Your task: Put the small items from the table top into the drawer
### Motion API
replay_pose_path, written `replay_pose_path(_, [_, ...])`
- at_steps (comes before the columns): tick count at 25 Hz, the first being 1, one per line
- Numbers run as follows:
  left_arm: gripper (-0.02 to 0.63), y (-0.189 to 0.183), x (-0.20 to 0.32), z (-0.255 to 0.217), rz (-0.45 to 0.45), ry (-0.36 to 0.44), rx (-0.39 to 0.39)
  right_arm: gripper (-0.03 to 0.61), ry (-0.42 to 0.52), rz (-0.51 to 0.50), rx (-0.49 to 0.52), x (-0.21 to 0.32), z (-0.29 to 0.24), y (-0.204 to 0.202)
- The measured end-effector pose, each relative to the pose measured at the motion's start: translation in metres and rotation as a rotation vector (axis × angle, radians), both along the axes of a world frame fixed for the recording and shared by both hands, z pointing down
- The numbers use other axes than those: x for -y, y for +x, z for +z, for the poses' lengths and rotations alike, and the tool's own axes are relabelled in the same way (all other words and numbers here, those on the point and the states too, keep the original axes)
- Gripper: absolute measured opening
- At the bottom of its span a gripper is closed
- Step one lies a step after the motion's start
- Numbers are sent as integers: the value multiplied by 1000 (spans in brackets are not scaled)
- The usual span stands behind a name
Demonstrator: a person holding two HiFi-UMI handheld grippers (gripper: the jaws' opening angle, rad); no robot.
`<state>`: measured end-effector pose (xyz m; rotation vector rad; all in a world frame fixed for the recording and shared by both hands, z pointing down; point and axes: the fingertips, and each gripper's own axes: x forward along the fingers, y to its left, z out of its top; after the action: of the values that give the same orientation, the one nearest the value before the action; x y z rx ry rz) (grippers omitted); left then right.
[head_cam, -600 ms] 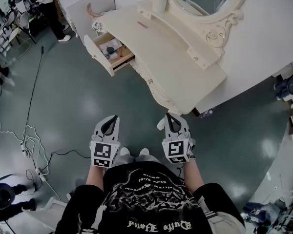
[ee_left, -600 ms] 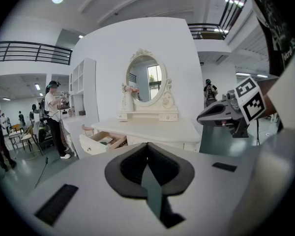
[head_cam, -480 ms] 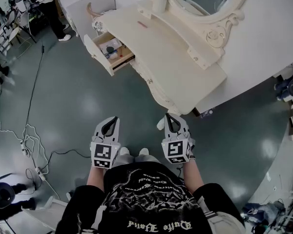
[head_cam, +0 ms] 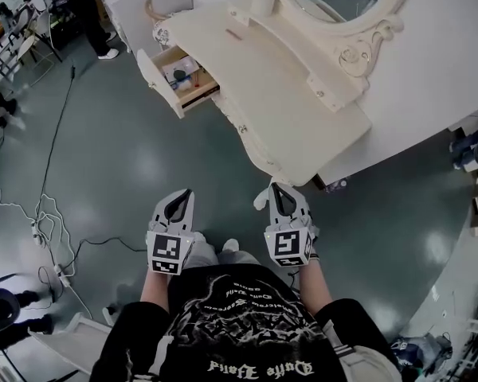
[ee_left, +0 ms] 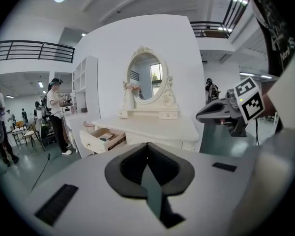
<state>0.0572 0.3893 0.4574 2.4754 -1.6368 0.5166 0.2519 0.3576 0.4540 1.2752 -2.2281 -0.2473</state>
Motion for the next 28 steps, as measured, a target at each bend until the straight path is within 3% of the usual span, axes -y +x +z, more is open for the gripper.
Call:
replay_pose_path(8, [15, 9, 5, -2, 11, 15, 18, 9, 16, -1, 28, 10, -4, 2])
replay_pose_path(16, [15, -12, 22, -4, -15, 20, 20, 11, 32, 15, 25, 28, -4, -5])
replay_pose_path(28, [15, -16, 82, 1, 41, 8, -12, 11, 4, 55, 27, 70, -2, -15])
